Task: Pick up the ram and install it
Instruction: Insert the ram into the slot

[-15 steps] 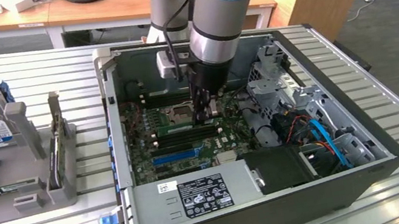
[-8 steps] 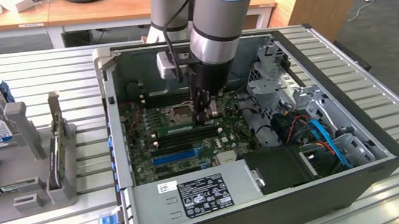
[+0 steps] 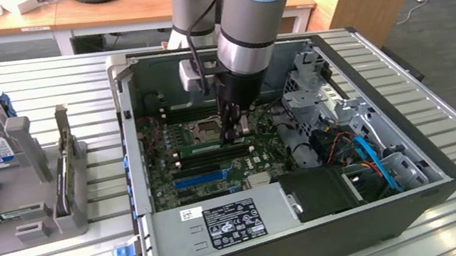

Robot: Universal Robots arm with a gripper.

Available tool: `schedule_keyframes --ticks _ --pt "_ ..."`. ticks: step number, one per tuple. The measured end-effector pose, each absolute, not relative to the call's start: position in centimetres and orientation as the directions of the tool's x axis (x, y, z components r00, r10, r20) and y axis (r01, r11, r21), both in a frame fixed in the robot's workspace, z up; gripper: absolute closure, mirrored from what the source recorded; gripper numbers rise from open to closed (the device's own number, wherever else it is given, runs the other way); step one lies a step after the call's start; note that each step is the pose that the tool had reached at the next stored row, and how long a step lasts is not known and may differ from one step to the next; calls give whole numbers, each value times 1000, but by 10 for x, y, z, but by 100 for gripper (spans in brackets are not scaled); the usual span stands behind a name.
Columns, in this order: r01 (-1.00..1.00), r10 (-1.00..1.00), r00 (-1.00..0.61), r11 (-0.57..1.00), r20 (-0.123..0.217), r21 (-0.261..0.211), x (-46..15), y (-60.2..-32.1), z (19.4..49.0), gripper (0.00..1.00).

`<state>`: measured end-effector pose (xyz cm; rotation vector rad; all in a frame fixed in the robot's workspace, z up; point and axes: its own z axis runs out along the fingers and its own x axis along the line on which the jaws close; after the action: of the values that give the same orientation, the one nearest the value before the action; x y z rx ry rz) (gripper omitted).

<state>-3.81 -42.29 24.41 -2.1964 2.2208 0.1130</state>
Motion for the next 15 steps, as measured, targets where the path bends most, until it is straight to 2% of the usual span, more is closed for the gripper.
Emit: schedule_keyframes --ticks 15 --pt "-999 -998 -12 10 -62 40 -37 -423 241 88"
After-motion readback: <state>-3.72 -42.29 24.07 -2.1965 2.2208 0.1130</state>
